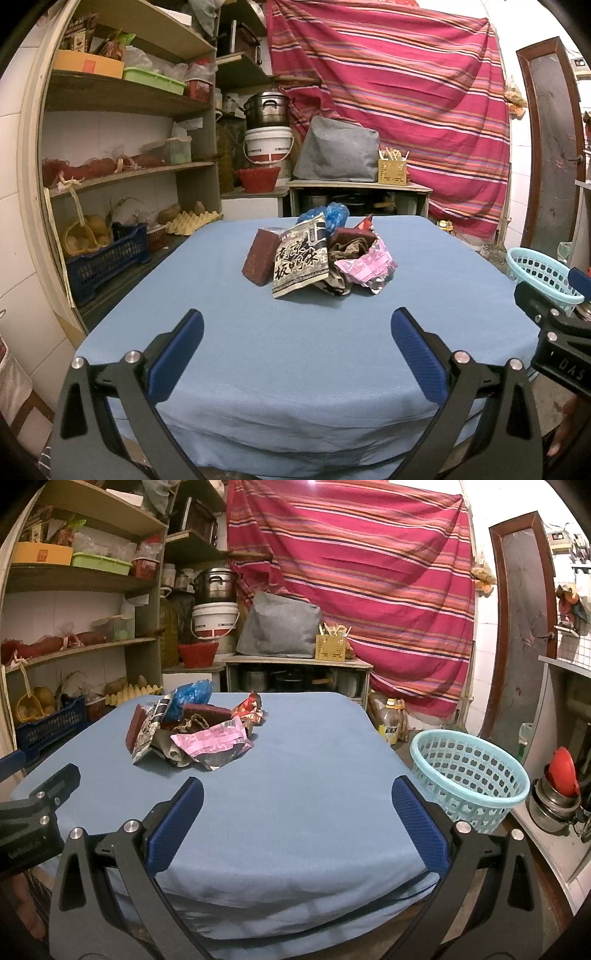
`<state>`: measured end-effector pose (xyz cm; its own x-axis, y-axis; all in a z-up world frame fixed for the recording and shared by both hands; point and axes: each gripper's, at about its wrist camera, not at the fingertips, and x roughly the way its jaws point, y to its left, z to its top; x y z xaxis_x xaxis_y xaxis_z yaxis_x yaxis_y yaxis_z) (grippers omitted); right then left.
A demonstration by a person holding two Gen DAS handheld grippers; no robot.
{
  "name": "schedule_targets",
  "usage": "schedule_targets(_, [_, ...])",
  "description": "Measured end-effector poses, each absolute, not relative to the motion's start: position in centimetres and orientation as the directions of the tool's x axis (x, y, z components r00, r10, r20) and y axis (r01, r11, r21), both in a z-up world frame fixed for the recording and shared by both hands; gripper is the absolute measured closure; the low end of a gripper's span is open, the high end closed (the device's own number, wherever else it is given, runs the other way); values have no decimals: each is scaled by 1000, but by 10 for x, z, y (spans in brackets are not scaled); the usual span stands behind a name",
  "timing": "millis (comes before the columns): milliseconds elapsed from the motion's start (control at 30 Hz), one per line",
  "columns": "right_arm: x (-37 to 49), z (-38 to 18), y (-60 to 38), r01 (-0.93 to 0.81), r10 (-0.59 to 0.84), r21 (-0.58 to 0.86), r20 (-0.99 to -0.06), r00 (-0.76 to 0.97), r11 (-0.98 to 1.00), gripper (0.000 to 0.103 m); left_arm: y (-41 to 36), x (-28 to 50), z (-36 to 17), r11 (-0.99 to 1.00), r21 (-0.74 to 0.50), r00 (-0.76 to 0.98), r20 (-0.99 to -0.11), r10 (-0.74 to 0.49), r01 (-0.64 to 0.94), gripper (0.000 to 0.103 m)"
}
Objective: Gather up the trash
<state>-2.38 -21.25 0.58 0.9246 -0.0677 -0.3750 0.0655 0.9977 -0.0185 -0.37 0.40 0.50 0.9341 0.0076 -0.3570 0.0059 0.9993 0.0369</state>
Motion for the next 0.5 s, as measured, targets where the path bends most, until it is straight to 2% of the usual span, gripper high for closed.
schedule_targets(500, [-24,6,-214,65,-66,-16,-378,923,998,4,5,-3,4,999,37,934,-357,10,4,4])
